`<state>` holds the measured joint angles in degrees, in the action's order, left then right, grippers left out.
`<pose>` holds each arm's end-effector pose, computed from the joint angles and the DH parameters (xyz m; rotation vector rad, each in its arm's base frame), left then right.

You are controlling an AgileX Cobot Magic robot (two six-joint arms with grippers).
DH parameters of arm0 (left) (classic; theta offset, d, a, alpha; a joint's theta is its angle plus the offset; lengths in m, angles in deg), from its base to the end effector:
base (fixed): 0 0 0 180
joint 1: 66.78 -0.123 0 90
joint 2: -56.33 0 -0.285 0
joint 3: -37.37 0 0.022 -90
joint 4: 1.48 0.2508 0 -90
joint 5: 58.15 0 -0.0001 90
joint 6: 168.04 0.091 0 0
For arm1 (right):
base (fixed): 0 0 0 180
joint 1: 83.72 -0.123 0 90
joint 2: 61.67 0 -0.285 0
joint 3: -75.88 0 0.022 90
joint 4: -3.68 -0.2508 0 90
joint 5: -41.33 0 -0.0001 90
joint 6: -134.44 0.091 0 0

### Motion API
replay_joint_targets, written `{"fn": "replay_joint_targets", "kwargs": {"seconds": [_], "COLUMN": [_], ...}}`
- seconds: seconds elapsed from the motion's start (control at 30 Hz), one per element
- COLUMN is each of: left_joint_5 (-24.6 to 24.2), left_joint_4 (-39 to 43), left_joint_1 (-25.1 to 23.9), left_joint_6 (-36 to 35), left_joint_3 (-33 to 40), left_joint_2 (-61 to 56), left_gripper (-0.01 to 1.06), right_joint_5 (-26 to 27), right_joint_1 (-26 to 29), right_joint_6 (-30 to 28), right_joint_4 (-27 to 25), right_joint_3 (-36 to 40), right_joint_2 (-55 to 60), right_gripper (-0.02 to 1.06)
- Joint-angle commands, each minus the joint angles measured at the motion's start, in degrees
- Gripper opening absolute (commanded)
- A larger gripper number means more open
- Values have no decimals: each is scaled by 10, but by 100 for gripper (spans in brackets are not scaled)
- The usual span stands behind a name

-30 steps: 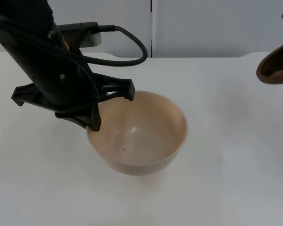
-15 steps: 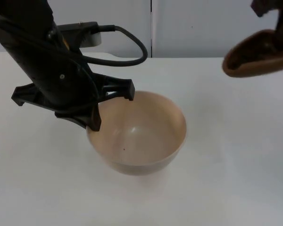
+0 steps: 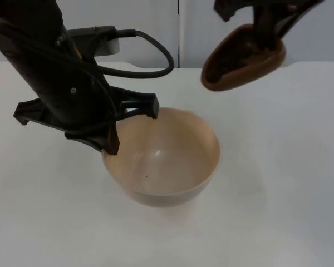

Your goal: Pick up the bowl with the left hand and pour the coffee beans from the cup into the bowl with the right hand.

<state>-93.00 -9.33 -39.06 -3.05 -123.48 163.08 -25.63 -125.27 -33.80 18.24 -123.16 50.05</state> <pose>0.2874 -0.1590 0.1811 0.1745 2.8433 -0.3050 0.3049 0.2421 0.3154 -0.7727 2.6003 -0.0882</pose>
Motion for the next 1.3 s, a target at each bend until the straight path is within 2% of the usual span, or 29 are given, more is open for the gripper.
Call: {"fn": "replay_joint_targets", "kwargs": {"seconds": [0.0,0.2,0.7,0.8,0.83,0.97,1.13,1.27], "left_joint_5": [6,7,8,8,8,8,9,9], "left_joint_4": [-4,-4,-4,-4,-4,-4,-4,-4], "left_joint_1": [4,4,4,4,4,4,4,4], "left_joint_6": [-4,-4,-4,-4,-4,-4,-4,-4], "left_joint_3": [1,1,1,1,1,1,1,1], "left_joint_2": [-7,-7,-7,-1,-1,13,17,17], "left_gripper": [0,0,0,0,0,0,0,0], "right_joint_5": [-3,0,11,12,12,12,12,12], "right_joint_1": [-14,-38,-42,-62,-62,-98,-111,-111], "right_joint_6": [2,6,6,17,17,44,45,45], "right_joint_4": [8,23,51,102,102,185,215,218], "right_joint_3": [-10,-13,-13,-13,-13,-13,-13,-13], "right_joint_2": [9,21,21,21,21,21,21,21], "right_gripper": [0,0,0,0,0,0,0,0]}}
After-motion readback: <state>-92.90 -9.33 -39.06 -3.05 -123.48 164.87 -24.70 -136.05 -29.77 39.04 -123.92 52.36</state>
